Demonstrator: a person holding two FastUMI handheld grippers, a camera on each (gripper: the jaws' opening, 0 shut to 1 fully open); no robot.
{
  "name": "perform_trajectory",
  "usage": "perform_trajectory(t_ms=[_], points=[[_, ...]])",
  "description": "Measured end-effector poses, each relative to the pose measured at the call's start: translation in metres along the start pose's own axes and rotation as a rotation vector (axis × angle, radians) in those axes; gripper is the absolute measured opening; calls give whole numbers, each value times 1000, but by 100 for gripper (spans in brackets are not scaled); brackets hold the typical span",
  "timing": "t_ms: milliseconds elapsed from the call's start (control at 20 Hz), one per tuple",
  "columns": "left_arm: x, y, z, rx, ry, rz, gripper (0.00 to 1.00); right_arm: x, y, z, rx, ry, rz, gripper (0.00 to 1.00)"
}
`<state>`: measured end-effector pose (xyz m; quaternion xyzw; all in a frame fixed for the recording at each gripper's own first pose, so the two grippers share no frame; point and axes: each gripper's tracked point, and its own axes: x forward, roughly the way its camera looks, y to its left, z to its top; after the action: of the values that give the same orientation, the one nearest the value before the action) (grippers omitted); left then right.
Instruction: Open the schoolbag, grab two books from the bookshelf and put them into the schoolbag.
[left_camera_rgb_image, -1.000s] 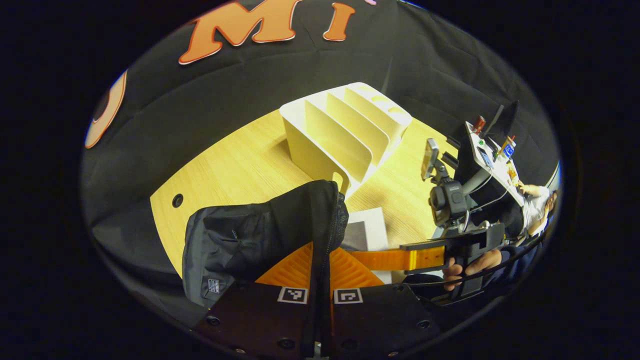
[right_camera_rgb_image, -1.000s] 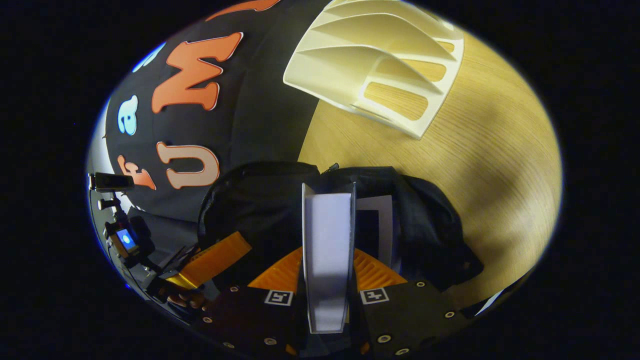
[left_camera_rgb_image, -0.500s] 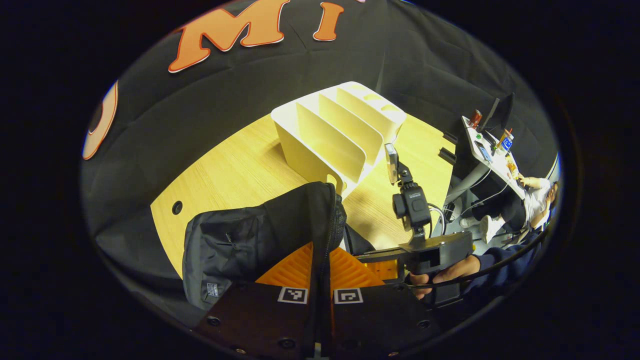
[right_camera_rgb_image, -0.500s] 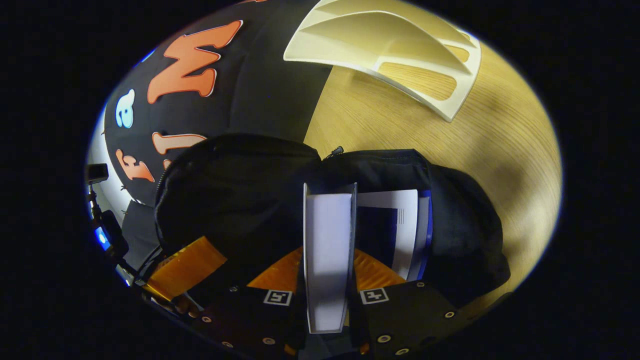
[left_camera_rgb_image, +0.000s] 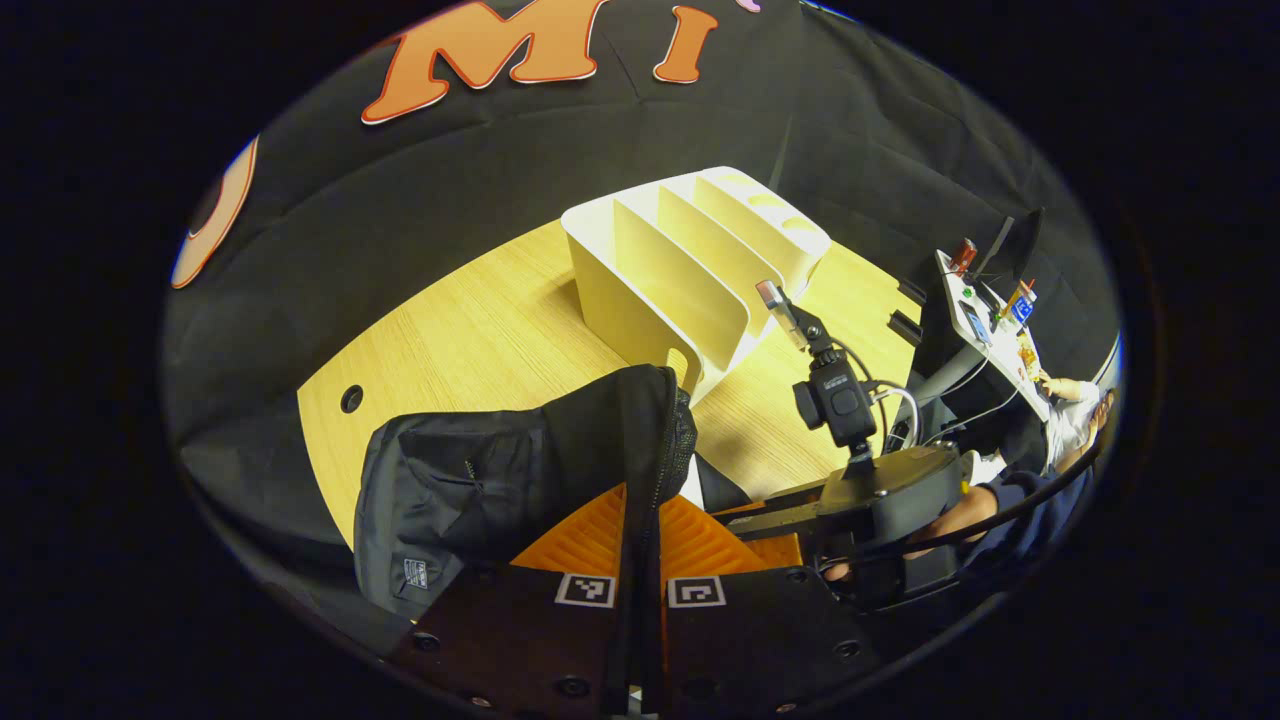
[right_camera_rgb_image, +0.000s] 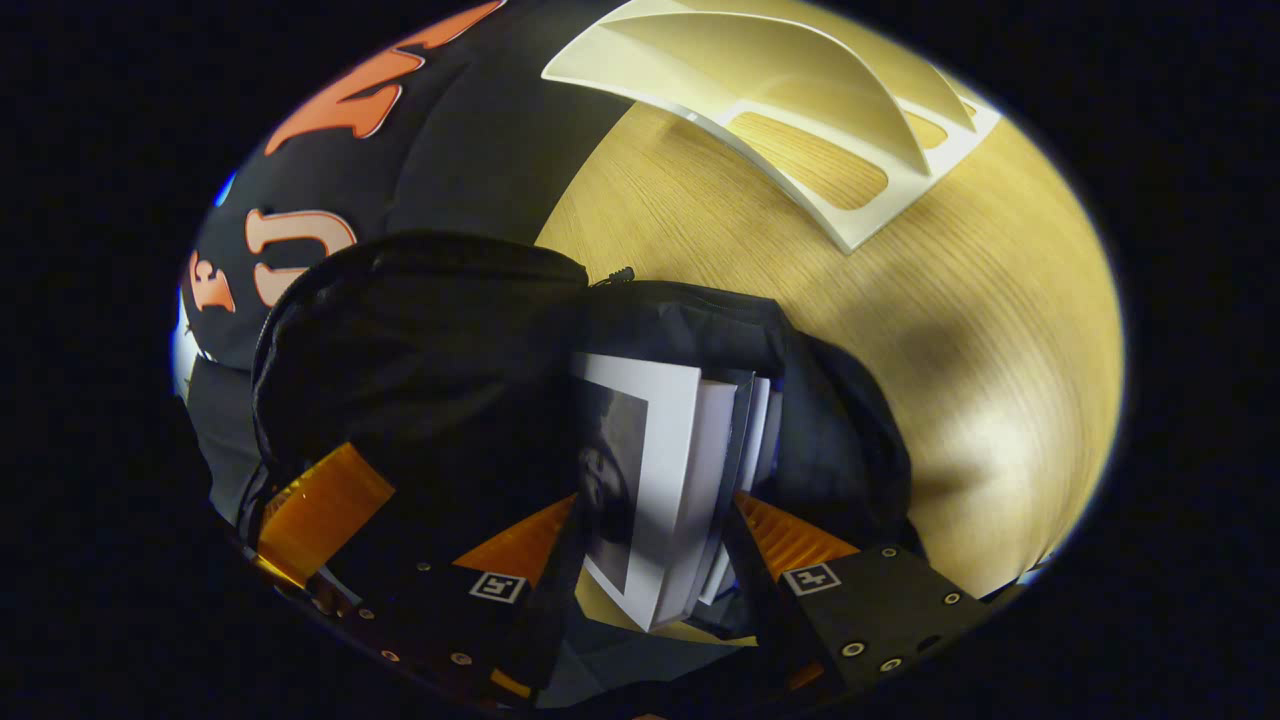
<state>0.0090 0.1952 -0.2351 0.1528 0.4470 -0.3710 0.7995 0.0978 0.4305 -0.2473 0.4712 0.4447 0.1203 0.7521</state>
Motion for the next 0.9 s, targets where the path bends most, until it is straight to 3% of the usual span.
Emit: perform_trajectory(t_ms=[150, 500, 750, 800, 850, 900], points=[[1, 2, -1, -19, -7, 18, 5, -12, -14, 6, -49, 14, -46, 92], [2, -4, 1, -67, -19, 51, 8, -46, -32, 16, -59, 7, -56, 93], [6, -25, 4, -95, -26, 61, 27, -99, -50, 59, -116, -115, -90, 94], [7, -30, 4, -99, -28, 65, 39, -112, -53, 68, -134, -142, -98, 95], [7, -36, 6, -106, -34, 68, 43, -125, -56, 77, -152, -167, -106, 95], [6, -43, 9, -111, -44, 70, 53, -137, -60, 86, -169, -191, -113, 95]])
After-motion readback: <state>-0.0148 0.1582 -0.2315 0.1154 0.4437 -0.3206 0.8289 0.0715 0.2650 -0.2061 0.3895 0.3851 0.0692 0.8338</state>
